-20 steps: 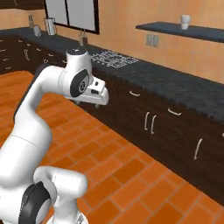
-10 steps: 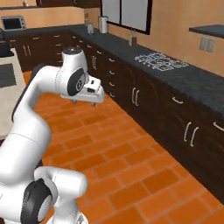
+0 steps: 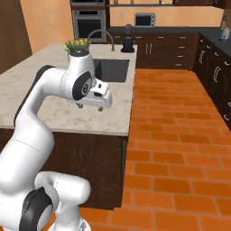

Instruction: Navigate to the microwave.

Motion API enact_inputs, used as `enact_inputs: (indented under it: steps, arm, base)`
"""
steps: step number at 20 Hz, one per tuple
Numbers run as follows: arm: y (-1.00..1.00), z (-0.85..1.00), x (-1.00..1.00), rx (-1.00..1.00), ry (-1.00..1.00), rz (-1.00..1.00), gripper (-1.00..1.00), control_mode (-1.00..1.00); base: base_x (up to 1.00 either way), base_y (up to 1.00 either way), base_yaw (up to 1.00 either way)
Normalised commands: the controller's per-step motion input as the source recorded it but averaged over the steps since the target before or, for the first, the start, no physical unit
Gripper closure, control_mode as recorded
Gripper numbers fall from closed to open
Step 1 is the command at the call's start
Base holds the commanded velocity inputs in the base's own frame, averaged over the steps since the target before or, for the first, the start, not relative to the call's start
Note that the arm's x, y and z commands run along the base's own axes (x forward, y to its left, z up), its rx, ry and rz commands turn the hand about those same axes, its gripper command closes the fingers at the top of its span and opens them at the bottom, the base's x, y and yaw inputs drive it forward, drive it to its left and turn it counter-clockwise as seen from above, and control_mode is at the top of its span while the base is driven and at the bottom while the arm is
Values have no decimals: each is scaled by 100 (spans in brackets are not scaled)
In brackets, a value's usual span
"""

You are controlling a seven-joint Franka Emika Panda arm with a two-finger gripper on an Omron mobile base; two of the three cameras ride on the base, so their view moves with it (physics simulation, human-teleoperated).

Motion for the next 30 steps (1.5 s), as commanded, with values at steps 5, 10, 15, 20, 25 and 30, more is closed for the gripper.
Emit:
enact_inputs:
  steps: [5,10,15,20,25,30]
  arm:
    - [0,0,0,0,0,0,-100,100]
    - [0,0,0,0,0,0,-100,100]
    - [0,0,0,0,0,0,-100,100]
    - [0,0,0,0,0,0,-100,100]
    - [0,0,0,0,0,0,-100,100]
    - [0,0,0,0,0,0,-100,100]
  base:
    - [-4,-11,11]
    - [3,-100,7]
    - [1,-100,3]
    - [21,-100,7]
    - [28,-100,9]
    - [82,-62,10]
